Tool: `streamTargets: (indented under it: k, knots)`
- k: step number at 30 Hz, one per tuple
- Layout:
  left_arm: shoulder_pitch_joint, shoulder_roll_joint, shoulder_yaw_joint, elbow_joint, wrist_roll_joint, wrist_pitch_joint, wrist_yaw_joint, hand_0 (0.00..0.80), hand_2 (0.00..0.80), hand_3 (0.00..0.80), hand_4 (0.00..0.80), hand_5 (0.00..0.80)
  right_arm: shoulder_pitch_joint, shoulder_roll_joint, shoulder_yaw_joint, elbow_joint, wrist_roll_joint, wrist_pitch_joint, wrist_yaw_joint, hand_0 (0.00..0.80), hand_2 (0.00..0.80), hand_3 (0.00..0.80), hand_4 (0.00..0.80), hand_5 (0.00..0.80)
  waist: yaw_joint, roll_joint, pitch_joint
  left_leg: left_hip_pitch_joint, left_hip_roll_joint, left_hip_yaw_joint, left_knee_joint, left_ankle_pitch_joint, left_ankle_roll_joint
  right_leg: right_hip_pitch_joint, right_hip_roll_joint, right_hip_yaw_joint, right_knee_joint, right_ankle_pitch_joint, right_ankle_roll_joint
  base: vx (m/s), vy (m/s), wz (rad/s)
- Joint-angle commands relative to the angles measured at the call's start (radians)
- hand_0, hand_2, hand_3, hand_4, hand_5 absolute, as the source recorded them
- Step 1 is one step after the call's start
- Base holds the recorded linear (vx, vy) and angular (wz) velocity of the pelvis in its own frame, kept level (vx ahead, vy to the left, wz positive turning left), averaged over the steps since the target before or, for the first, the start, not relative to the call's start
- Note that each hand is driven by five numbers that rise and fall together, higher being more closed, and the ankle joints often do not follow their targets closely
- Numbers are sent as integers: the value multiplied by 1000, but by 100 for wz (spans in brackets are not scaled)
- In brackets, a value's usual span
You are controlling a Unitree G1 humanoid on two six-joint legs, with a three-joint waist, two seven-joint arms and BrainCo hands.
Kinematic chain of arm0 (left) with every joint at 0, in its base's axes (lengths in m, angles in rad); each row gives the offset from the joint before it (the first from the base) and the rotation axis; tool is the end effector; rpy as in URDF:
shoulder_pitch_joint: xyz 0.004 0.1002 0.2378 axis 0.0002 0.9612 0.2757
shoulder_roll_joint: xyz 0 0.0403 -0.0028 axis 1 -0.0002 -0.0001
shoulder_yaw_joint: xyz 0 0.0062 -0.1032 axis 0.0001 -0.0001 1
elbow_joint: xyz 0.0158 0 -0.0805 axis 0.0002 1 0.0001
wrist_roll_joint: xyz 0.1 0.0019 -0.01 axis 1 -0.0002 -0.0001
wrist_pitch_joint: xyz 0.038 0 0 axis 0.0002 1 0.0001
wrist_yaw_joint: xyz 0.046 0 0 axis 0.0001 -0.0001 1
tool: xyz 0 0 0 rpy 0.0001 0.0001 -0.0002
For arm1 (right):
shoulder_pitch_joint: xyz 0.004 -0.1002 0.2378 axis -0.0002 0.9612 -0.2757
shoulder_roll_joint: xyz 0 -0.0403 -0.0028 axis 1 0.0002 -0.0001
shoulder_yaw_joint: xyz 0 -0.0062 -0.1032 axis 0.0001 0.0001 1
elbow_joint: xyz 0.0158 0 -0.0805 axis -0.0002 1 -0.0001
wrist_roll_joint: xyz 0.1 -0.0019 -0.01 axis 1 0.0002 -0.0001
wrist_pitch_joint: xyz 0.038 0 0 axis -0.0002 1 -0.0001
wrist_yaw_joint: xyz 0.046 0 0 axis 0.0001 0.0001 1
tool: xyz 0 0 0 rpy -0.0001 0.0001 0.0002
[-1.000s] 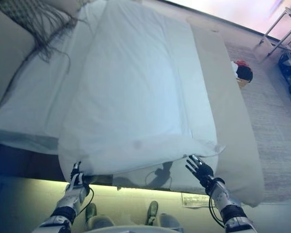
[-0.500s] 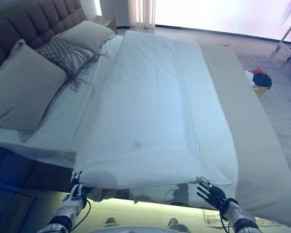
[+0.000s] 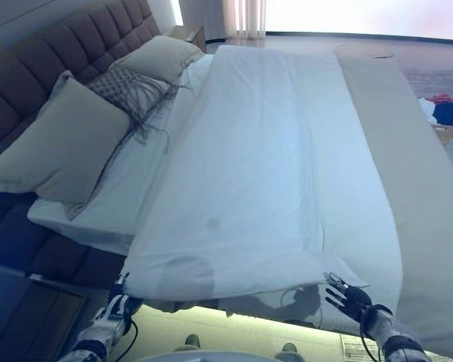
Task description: Make the bed neatly
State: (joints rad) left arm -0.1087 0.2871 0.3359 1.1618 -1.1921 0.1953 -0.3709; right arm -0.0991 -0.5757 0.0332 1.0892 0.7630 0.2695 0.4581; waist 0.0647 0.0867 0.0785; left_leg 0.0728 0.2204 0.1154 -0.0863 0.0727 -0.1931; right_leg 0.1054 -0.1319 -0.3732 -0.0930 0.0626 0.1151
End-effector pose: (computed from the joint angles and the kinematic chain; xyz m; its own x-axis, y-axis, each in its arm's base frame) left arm 0.1180 0.2631 -0.0904 0.7520 0.1054 -0.6506 -0.6531 0.2526 -0.7139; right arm 0.1219 -0.3279 -0.0541 0.5806 0.0520 -0.8125 0.3562 0.8811 0.3109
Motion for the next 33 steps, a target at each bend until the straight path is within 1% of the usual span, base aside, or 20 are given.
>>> streamTargets:
  k: [1,4,11,13,16,20,24,31,33]
  knots:
    - [132,286,114,120,-23,-44,-27,800,800,800,800,800,-67,-28,-51,102,-18,26,19,0,0,0,0,0,93,-75,25,-46,-20,-9,-1,-25,27,55,-121,-59,19,-64,70,-35,38,10]
    - [108,336,131,126,-25,-36,-32,800,800,800,800,800,-51,-41,-63,162,-59,62,10,0,0,0,0,0,90,-76,19,-44,-27,-11,-1,-29,31,61,-122,-57,19,-65,74,-29,26,7]
    - [53,418,167,158,-55,-43,-19,800,800,800,800,800,8,-61,-87,341,-292,123,63,0,0,0,0,0,77,-79,3,-27,-35,-3,-1,-39,36,72,-125,-53,18,-62,79,-22,6,3]
    - [41,444,179,164,-63,-47,-8,800,800,800,800,800,30,-68,-104,382,-317,161,71,0,0,0,0,0,68,-80,-2,-20,-37,0,-1,-43,38,75,-124,-48,18,-62,80,0,0,0]
    - [29,473,191,166,-79,-58,12,800,800,800,800,800,66,-71,-142,431,-329,176,62,0,0,0,0,0,60,-77,-5,-11,-42,1,-1,-48,43,77,-124,-41,21,-61,80,0,0,0]
    - [33,512,222,156,-85,-52,35,800,800,800,800,800,102,-63,-181,440,-316,171,57,0,0,0,0,0,56,-72,-7,-7,-48,0,-1,-52,48,77,-126,-40,23,-59,82,-28,13,1]
    - [45,515,239,152,-86,-50,50,800,800,800,800,800,101,-55,-186,415,-288,156,49,0,0,0,0,0,59,-72,-7,-8,-50,-1,-1,-55,50,77,-127,-40,16,-56,83,-44,28,0]
    - [58,455,240,163,-78,-64,58,800,800,800,800,800,51,-58,-153,368,-253,135,43,0,0,0,0,0,76,-83,2,-19,-55,-10,-1,-60,51,70,-129,-47,12,-58,80,-49,48,0]
    - [56,448,237,171,-72,-66,51,800,800,800,800,800,41,-63,-145,360,-249,128,45,0,0,0,0,0,80,-88,5,-21,-56,-14,-1,-61,51,70,-130,-49,12,-59,80,-31,60,0]
